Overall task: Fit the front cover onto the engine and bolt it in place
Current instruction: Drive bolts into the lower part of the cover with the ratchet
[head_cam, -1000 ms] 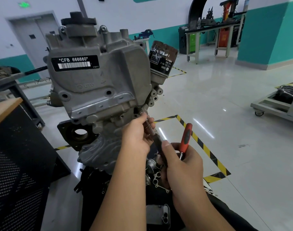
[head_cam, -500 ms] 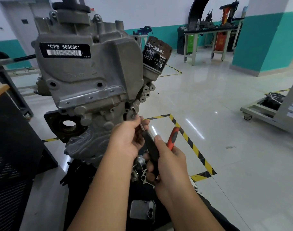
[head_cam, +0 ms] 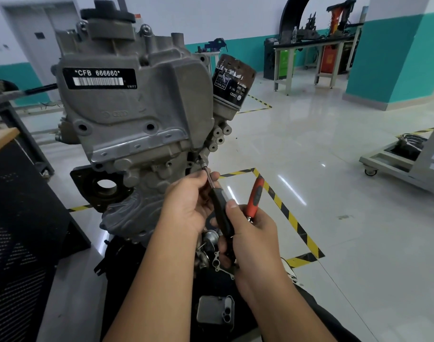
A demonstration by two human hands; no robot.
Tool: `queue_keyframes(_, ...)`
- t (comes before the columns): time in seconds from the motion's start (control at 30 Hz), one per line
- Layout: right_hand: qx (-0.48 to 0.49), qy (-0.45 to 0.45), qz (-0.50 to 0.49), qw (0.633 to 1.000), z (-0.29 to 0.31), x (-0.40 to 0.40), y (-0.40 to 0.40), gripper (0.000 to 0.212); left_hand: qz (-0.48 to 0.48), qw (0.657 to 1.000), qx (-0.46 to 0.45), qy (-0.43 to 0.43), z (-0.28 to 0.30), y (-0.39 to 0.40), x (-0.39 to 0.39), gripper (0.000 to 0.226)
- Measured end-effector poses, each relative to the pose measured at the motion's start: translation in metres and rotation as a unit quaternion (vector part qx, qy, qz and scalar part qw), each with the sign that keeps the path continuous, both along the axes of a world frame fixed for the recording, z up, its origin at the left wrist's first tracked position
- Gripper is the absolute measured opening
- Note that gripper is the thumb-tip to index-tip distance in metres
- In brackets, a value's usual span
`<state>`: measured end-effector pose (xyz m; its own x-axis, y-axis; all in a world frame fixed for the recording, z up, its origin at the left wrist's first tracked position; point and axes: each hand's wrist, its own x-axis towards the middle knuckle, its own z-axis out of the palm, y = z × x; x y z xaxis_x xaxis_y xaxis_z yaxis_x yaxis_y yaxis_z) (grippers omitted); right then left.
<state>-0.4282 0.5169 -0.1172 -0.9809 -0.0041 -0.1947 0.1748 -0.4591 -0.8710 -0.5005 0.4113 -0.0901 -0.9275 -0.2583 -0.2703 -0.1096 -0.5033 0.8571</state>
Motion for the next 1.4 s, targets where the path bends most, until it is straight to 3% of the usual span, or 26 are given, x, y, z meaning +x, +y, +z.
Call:
queue_keyframes(0.23,0.005,0.005,-0.004,1.0,0.001,0.002,0.002,0.032,-0.014,1.0,0.007,-0.008,0.0,0.0,-0.006,0.012)
queue_keyframes(0.47,-0.015,0.005,-0.011,1.0,0.002,0.003,0.006,0.026,0.021,1.0,0.001,0.011,-0.001,-0.007,-0.028,0.028)
queue_keyframes(0.57,-0.014,0.009,-0.017,1.0,0.002,0.003,0.009,0.026,0.038,0.999,-0.021,-0.001,-0.002,-0.007,-0.034,0.024)
queue_keyframes(0.9,-0.022,0.022,-0.048,0.998,0.002,0.003,0.011,0.036,0.023,0.998,-0.031,-0.056,0.014,-0.007,-0.035,0.02)
queue_keyframes(1.4,-0.048,0.017,-0.053,0.997,0.002,0.002,0.02,0.053,0.065,0.997,0.014,-0.047,0.013,0.001,-0.029,0.023)
